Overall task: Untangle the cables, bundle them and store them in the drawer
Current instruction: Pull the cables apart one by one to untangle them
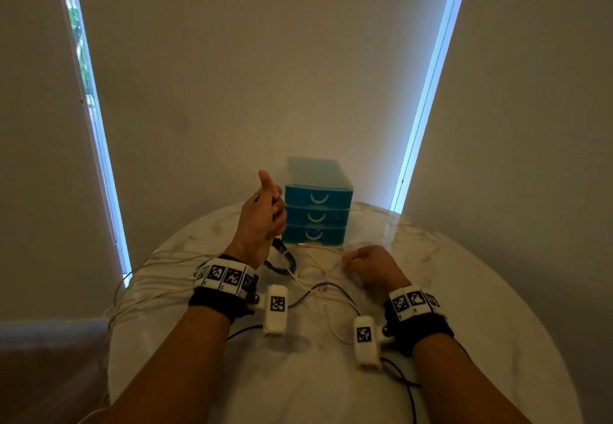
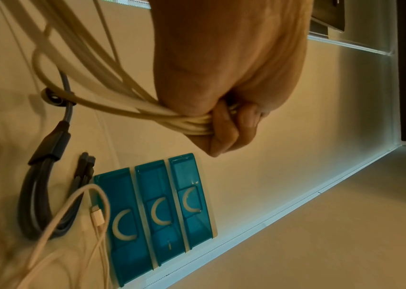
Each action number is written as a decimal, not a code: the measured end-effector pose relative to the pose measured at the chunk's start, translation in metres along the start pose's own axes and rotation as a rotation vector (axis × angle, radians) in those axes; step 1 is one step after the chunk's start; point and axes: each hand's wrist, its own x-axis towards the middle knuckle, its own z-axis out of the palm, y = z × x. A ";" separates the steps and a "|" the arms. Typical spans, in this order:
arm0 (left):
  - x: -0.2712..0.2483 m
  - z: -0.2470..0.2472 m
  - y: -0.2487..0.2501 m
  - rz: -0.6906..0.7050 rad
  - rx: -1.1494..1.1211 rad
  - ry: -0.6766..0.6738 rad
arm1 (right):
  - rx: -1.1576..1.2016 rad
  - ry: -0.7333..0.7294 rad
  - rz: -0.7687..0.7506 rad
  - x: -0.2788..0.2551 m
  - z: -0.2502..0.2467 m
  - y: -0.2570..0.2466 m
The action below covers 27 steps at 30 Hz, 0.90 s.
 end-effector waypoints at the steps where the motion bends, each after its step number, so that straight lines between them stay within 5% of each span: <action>1: 0.000 0.001 -0.001 -0.013 0.022 -0.008 | -0.066 -0.023 0.005 0.001 0.001 -0.001; 5: -0.004 0.004 -0.006 -0.064 0.141 0.018 | -0.152 -0.191 -0.020 0.003 -0.008 -0.020; 13: -0.003 0.007 -0.014 -0.172 0.333 -0.083 | 0.828 0.085 -0.174 -0.021 -0.027 -0.032; 20: -0.007 0.009 -0.030 -0.347 0.732 -0.378 | 1.288 0.138 -0.138 -0.027 -0.024 -0.024; 23: -0.006 0.009 -0.033 -0.407 0.840 -0.395 | 1.254 0.171 -0.142 -0.026 -0.028 -0.020; 27: 0.000 0.006 -0.039 -0.415 1.119 -0.428 | 0.833 0.117 -0.054 -0.026 -0.026 -0.006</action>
